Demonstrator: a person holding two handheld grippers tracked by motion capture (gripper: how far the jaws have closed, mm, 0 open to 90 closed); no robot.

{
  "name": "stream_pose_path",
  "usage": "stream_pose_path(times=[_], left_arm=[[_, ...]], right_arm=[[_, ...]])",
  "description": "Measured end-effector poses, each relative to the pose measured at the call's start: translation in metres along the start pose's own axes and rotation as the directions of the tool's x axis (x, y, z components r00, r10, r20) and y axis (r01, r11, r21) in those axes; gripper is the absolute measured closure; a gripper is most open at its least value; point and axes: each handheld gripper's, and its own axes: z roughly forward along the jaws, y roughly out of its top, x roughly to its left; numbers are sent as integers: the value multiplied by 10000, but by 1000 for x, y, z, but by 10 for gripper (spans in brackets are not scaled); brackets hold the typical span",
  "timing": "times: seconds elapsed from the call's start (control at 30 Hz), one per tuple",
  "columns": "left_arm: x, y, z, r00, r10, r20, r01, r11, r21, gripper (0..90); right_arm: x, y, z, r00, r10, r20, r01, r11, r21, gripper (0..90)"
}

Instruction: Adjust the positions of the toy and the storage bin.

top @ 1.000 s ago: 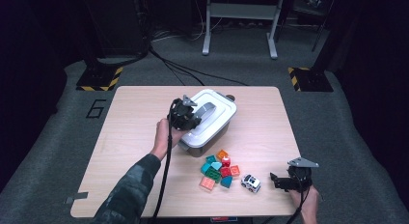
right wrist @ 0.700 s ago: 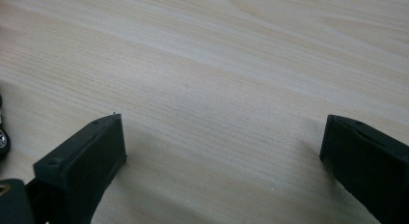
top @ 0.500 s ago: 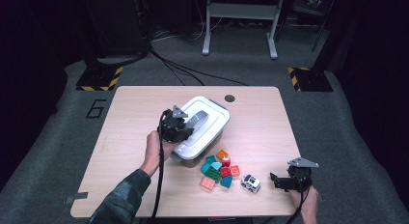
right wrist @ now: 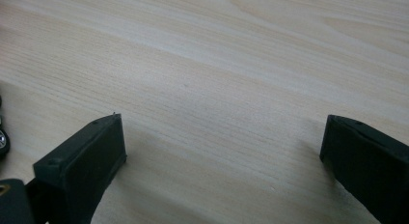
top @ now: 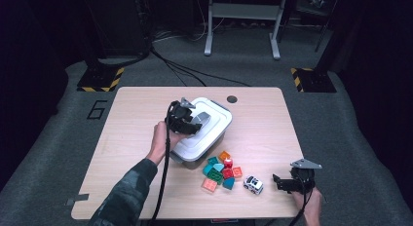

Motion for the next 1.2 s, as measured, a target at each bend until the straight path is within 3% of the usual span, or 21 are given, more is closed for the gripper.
stream_pose_path(times=[0.07, 0.13, 0.33, 0.67, 1.2], left_arm=[[-3, 2, 1, 9999, 100, -23, -100, 10000, -1, 611], [-8, 2, 3, 9999, 131, -10, -131, 9999, 7, 660], [-10, 2, 3, 9998, -173, -89, 173, 9998, 49, 667], [-15, -3, -4, 9994, -231, -251, 236, 9995, 202, 668], [-20, -6, -9, 9988, -42, -489, 40, 10000, -49, 668]], right_arm=[[0, 0, 0, 10000, 1, 0, -1, 10000, 1, 15], [0, 0, 0, 10000, -2, 5, 2, 10000, -14, 15], [-1, 0, 0, 10000, -19, 24, 19, 10000, -34, 15], [0, 0, 0, 9999, 86, 75, -86, 10000, -30, 15], [0, 0, 0, 9998, 164, 132, -164, 9999, -11, 15]])
